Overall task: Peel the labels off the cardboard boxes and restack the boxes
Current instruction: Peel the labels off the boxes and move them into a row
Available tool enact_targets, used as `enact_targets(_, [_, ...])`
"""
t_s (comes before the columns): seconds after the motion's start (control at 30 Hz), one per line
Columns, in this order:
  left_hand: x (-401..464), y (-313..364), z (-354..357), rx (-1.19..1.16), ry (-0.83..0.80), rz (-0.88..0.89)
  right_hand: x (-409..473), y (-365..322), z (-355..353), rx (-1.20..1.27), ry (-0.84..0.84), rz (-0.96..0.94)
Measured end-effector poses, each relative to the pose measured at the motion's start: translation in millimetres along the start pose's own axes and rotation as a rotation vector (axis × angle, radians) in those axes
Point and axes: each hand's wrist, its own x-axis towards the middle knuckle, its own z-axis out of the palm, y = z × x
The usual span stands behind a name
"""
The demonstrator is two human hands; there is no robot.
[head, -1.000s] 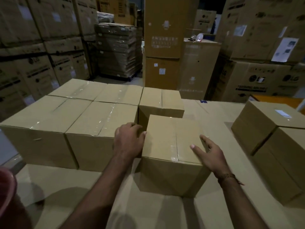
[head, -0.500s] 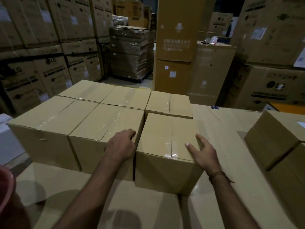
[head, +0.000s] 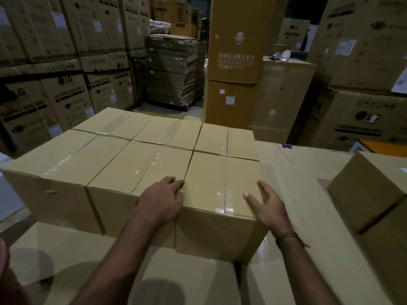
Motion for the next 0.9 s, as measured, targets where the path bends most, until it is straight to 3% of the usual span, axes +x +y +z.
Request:
enact_targets(0.17, [-3,-3,-1,0.123,-0.123,0.046,1,-1,0,-0.017,-0.019,0.002])
enact_targets(0.9, [1,7,14,0.24,-0.12,0.066,-7,-3,1,-0.098,0.018,0.012])
